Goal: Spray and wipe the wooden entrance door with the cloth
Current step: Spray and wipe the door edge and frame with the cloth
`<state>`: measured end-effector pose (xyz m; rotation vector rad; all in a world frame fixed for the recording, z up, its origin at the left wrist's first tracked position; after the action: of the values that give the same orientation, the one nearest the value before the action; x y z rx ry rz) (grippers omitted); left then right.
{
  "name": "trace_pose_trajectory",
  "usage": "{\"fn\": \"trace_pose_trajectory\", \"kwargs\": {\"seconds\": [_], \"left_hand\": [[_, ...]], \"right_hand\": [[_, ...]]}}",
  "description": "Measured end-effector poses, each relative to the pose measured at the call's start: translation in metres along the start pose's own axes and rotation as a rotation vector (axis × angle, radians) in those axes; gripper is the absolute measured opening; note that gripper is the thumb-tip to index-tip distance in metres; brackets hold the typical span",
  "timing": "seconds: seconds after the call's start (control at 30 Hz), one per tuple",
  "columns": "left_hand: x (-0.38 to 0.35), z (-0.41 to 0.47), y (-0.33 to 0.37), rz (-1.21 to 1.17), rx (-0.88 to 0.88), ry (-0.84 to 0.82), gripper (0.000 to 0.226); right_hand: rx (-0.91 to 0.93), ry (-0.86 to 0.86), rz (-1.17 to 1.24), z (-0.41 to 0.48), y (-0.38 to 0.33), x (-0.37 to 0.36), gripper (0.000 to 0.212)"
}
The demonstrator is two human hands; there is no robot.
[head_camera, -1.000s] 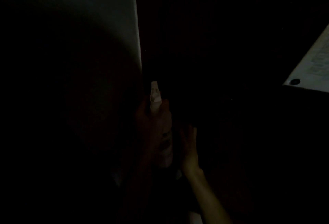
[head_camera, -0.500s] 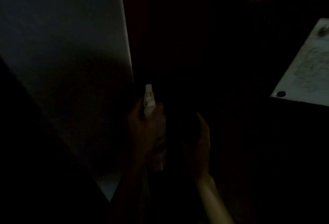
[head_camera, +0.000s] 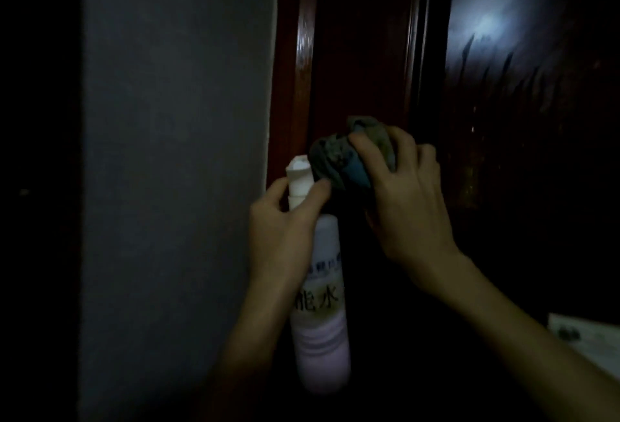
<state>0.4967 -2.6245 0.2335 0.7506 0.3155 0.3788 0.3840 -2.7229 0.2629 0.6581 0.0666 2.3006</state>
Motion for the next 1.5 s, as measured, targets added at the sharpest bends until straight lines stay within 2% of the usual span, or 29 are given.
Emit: {"fn": "trace_pose_trajectory", "kwargs": {"seconds": [0.13, 0.27, 0.37, 0.57, 0.73, 0.87, 0.97, 1.17, 1.27, 1.37, 1.5], "left_hand": [[0.000, 0.054, 0.029, 0.041, -0.043, -0.001, 0.015], [0.013, 0.075, 0.024, 0.098, -0.034, 0.027, 0.014], [0.019, 0.069, 0.009, 0.144, -0.012, 0.053, 0.018], [0.025, 0.042, -0.016, 0.086, 0.014, 0.106, 0.018], [0.021, 0.005, -0.034, 0.114, -0.024, 0.097, 0.017], [0.026, -0.041, -0.058, 0.057, -0.028, 0.118, 0.011], [0.037, -0.082, -0.090, 0.082, 0.033, 0.098, 0.013], [0.066, -0.154, -0.159, 0.174, 0.162, 0.084, 0.004], [0.072, -0.176, -0.181, 0.228, 0.185, 0.085, 0.012], [0.070, -0.187, -0.187, 0.251, 0.162, 0.087, 0.005], [0.067, -0.188, -0.184, 0.239, 0.148, 0.105, 0.021]], "right_hand": [[0.033, 0.035, -0.201, 0.083, 0.017, 0.020, 0.086], [0.117, -0.005, -0.291, 0.134, 0.020, 0.028, 0.082], [0.208, -0.047, -0.362, 0.128, 0.021, 0.013, 0.082], [0.250, -0.034, -0.258, 0.086, 0.010, -0.015, 0.052], [0.294, -0.055, -0.271, 0.034, -0.001, -0.046, 0.047], [0.331, -0.086, -0.217, -0.043, -0.020, -0.082, 0.046], [0.354, -0.145, -0.169, -0.113, -0.037, -0.117, 0.048], [0.541, -0.365, -0.167, -0.232, -0.064, -0.169, 0.048], [0.628, -0.491, -0.178, -0.284, -0.076, -0.187, 0.048], [0.704, -0.597, -0.185, -0.315, -0.077, -0.196, 0.053], [0.802, -0.617, -0.249, -0.309, -0.070, -0.189, 0.057]]}}
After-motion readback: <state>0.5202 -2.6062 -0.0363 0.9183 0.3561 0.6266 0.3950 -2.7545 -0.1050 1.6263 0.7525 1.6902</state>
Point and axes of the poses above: each hand's wrist, its own z-axis towards the middle knuckle, its own x-axis out of the back of the hand, y = z × x, the point moved 1 cm from there along z, towards the middle knuckle, and after that the axes turned 14 degrees about -y, right-handed, at the moved point
